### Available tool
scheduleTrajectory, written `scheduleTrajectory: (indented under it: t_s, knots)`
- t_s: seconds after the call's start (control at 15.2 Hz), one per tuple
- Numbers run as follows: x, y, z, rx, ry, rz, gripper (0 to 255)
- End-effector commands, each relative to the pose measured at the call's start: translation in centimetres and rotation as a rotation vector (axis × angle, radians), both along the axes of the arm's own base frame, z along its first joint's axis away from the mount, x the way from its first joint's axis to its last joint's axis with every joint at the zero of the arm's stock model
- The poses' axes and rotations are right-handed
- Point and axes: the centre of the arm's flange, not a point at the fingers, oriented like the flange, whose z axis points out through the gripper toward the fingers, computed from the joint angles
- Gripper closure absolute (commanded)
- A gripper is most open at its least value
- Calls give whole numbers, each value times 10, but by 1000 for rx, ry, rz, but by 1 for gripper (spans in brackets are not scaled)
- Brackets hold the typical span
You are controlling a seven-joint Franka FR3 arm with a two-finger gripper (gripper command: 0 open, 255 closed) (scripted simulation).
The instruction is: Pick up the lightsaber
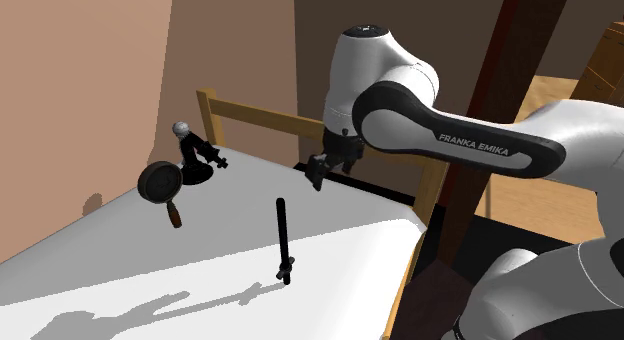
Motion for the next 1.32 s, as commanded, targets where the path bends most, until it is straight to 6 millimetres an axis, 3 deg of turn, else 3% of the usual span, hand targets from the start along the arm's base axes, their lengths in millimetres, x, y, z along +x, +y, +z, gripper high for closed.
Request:
scheduleTrajectory:
  t_s: [0.0, 0.53, 1.06, 1.19, 1.25]
  knots:
    - [2, 26, 4, 7, 6, -10, 0]
    - [20, 127, 20, 26, 28, -44, 0]
    - [20, 130, -20, 27, 29, -45, 0]
    - [20, 130, -20, 27, 29, -45, 0]
    - [20, 130, -21, 27, 29, -45, 255]
